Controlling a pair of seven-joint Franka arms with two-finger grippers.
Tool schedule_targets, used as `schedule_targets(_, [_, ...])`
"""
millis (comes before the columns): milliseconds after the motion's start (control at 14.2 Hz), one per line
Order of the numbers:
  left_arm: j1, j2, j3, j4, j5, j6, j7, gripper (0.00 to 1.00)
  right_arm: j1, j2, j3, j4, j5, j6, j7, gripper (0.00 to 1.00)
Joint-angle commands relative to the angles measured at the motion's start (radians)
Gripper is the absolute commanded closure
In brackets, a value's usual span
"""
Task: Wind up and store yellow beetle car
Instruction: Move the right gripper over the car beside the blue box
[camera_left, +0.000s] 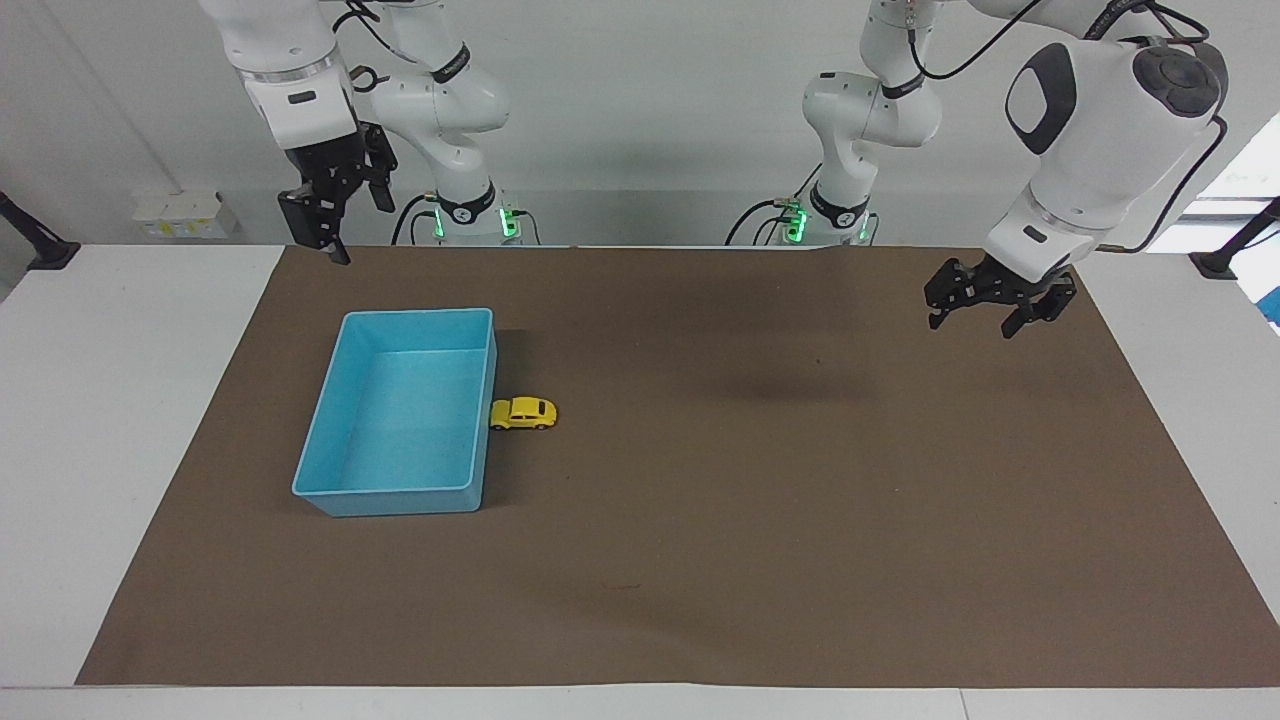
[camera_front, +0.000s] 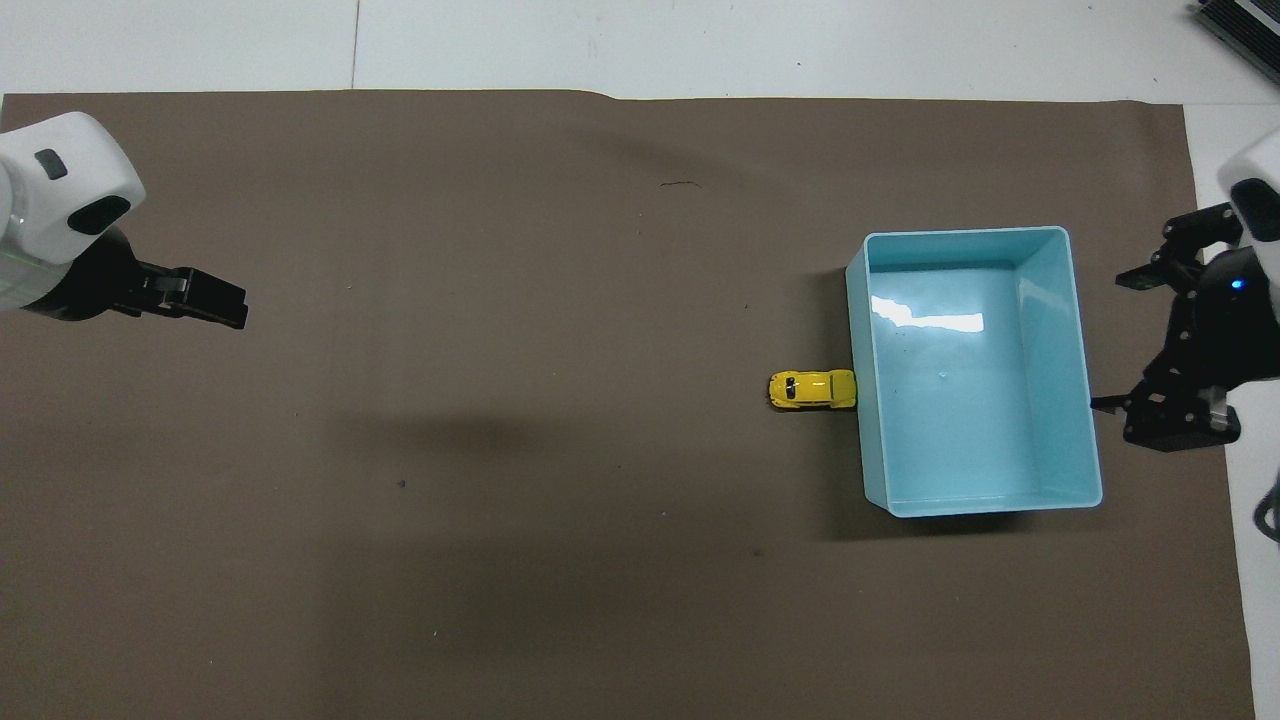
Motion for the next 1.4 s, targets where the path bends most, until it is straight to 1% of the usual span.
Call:
schedule_targets(0, [0.1,-0.014,-0.082,0.009,0.018,-0.032,-0.012,0.0,0.046,-0.007,0.0,-0.096,0.025,0.103,-0.025,0.0])
schedule_targets(70, [0.168,-0.031,-0.159,0.01,0.02,-0.044,-0.015,0.0,0.071,-0.004,0.0,-0.125,0.025,0.137,-0.022,0.0])
schedule_targets(140, [0.207,-0.03,-0.196,0.014,0.021,-0.047,-0.017,0.0,0.081,0.003,0.0,-0.154,0.025,0.166,-0.024,0.0])
schedule_targets(211, [0.221,-0.033,-0.207,0.014,0.021,-0.049,-0.019,0.0,0.095,0.007,0.0,-0.183,0.024,0.205,-0.027,0.0])
schedule_targets(281, [0.257,-0.042,-0.218,0.017,0.023,-0.056,-0.017,0.0,0.101,0.008,0.0,-0.211,0.024,0.234,-0.034,0.0])
schedule_targets(421, [0.328,-0.052,-0.279,0.018,0.024,-0.069,-0.019,0.0,0.115,0.011,0.0,-0.257,0.024,0.277,-0.037,0.0])
schedule_targets(491, [0.349,-0.056,-0.288,0.018,0.035,-0.07,-0.017,0.0,0.124,0.016,0.0,-0.283,0.021,0.298,-0.036,0.0])
schedule_targets(702, [0.35,-0.063,-0.29,0.006,0.038,-0.067,-0.014,0.0,0.135,0.033,0.0,-0.341,0.016,0.366,-0.033,0.0])
schedule_targets(842, [0.348,-0.065,-0.288,0.006,0.043,-0.064,-0.017,0.0,0.148,0.049,0.0,-0.392,0.016,0.439,-0.027,0.0])
schedule_targets(982, [0.339,-0.068,-0.29,0.004,0.078,-0.07,-0.022,0.0,0.154,0.059,0.0,-0.435,0.016,0.511,-0.027,0.0])
schedule_targets(1193, [0.327,-0.069,-0.29,-0.002,0.095,-0.067,-0.061,0.0,0.16,0.071,0.0,-0.481,0.015,0.564,-0.028,0.0])
schedule_targets(1263, [0.325,-0.068,-0.29,0.0,0.095,-0.067,-0.061,0.0,0.161,0.082,0.0,-0.505,0.01,0.593,-0.027,0.0])
schedule_targets(1333, [0.327,-0.069,-0.293,-0.002,0.093,-0.064,-0.061,0.0,0.167,0.094,0.0,-0.534,0.008,0.646,-0.03,0.0])
